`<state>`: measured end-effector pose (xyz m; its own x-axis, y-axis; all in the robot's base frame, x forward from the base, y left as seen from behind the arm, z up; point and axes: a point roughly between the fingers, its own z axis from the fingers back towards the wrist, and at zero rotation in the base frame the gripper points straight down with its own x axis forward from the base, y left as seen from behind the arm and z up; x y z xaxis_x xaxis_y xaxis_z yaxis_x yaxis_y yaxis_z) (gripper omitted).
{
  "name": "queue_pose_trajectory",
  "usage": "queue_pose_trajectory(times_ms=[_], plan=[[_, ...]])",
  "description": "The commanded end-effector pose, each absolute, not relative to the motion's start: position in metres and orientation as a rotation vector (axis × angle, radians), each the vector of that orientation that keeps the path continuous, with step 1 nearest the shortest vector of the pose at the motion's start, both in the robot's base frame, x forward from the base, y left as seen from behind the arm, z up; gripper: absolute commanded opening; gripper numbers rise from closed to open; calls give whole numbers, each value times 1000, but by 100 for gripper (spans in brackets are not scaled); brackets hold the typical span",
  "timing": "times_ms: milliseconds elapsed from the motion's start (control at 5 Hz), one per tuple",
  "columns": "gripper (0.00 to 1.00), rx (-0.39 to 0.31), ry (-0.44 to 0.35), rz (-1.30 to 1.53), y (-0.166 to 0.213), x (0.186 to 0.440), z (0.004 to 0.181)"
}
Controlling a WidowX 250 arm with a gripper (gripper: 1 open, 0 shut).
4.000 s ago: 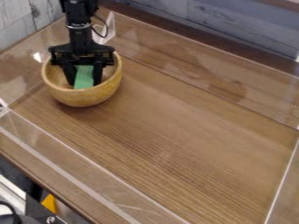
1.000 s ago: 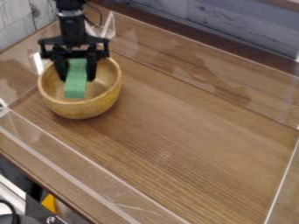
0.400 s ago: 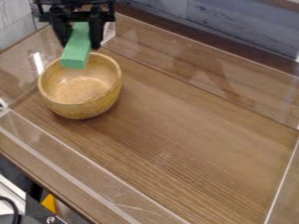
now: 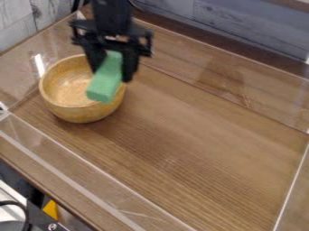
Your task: Remove the green block from inside the brown bowl and put it on the table
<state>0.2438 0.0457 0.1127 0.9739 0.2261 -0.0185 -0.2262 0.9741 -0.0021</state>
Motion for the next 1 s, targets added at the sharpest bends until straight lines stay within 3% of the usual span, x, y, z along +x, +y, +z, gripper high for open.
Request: queue_pose_trajectory(times_ms=[0,400,800], plan=[[0,21,-29,192,20,239,100],[0,29,-56,152,0,235,59],[0,25,-62,126,-13,249,51]])
